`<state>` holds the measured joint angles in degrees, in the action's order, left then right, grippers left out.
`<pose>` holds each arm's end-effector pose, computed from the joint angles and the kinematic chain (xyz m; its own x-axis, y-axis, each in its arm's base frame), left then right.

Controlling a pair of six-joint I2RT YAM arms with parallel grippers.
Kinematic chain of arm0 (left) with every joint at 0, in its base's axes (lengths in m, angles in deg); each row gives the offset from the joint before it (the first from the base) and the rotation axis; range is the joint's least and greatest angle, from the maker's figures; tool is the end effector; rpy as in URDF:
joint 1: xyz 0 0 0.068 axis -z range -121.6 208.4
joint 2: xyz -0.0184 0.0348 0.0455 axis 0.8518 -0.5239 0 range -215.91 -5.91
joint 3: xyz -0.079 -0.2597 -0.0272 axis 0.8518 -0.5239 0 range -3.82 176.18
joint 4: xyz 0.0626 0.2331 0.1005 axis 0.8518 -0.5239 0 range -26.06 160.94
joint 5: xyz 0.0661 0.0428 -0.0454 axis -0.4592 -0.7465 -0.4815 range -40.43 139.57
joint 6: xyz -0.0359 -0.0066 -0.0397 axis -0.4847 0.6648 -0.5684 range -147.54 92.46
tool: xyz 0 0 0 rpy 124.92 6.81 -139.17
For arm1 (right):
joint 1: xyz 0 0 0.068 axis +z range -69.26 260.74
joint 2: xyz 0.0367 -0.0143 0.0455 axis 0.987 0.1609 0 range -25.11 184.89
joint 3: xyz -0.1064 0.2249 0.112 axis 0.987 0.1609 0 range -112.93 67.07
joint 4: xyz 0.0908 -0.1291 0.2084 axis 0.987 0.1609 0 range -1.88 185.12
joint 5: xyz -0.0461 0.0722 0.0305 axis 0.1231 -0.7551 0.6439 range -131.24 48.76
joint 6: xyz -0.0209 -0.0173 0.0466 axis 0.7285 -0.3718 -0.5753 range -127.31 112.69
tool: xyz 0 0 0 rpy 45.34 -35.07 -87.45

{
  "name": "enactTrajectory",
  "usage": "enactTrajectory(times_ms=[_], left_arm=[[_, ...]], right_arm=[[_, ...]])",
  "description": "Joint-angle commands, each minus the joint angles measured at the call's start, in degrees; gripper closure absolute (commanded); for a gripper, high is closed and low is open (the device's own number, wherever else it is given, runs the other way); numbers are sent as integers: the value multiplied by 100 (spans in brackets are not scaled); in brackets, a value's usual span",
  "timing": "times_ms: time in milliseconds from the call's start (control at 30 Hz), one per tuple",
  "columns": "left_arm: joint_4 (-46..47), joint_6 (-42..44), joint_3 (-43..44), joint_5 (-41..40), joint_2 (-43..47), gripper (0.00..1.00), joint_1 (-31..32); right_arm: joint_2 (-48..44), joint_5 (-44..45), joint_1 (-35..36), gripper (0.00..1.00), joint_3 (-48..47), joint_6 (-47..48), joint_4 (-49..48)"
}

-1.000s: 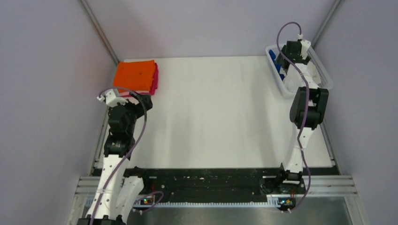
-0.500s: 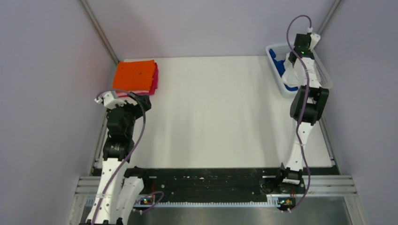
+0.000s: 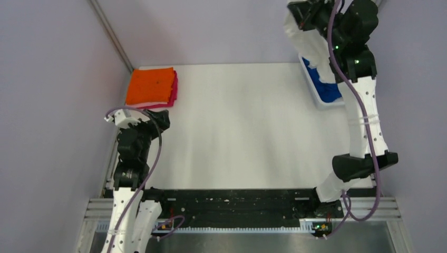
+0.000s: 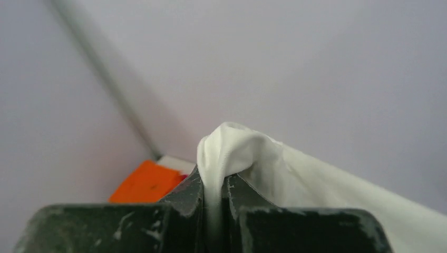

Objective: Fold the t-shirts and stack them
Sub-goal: Move the tshirt to the center of the board

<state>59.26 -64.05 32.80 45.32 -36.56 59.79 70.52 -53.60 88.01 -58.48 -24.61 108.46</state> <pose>0.1393 -0.0006 0.3222 -0.0505 -0.5923 -0.8041 -0.0991 0.8041 -0.5861 0.3318 0.0501 0.5686 0.0587 0.3004 -0.9520 -0.3670 0.8934 0.2593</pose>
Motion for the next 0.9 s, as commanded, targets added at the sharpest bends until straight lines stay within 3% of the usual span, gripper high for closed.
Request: enactTrajectory(times_ms=[0,167,300,533,633,667,700,767,800,867], left_arm=[[-179,-179,88,288,-46,1,-1],[-465,-325,132,383,-41,1,2],[-653,-316,115,370,49,1,-5],[-769,-465,-66,273,-110,1,2],[-745,-487,-148,387,-416,1,-2],[-690,-500,-181,624,-551,1,1],[-584,-510,-207,794,-719,1,1],[-397,-502,-237,1118,-1098,1,0],[-301,-491,-227,1268,-1322,1,-1],[-75,-451,-171,1431,-1836,1,-3]], right_arm=[[-190,-2045,1002,100,92,-275,-535],[-183,-2165,1789,100,-65,-306,-569],[-652,-1439,1797,100,845,-118,-581],[-2372,1270,1477,100,4595,-255,-610],[-2952,1401,816,100,6449,-774,-828],[-3094,1431,675,94,6960,-840,-989],[-3178,1600,604,74,7363,-893,-1054],[-3158,2440,593,21,7644,-992,-726],[-3116,2873,589,9,7616,-1092,-318],[-3075,3358,597,3,7553,-1254,20]])
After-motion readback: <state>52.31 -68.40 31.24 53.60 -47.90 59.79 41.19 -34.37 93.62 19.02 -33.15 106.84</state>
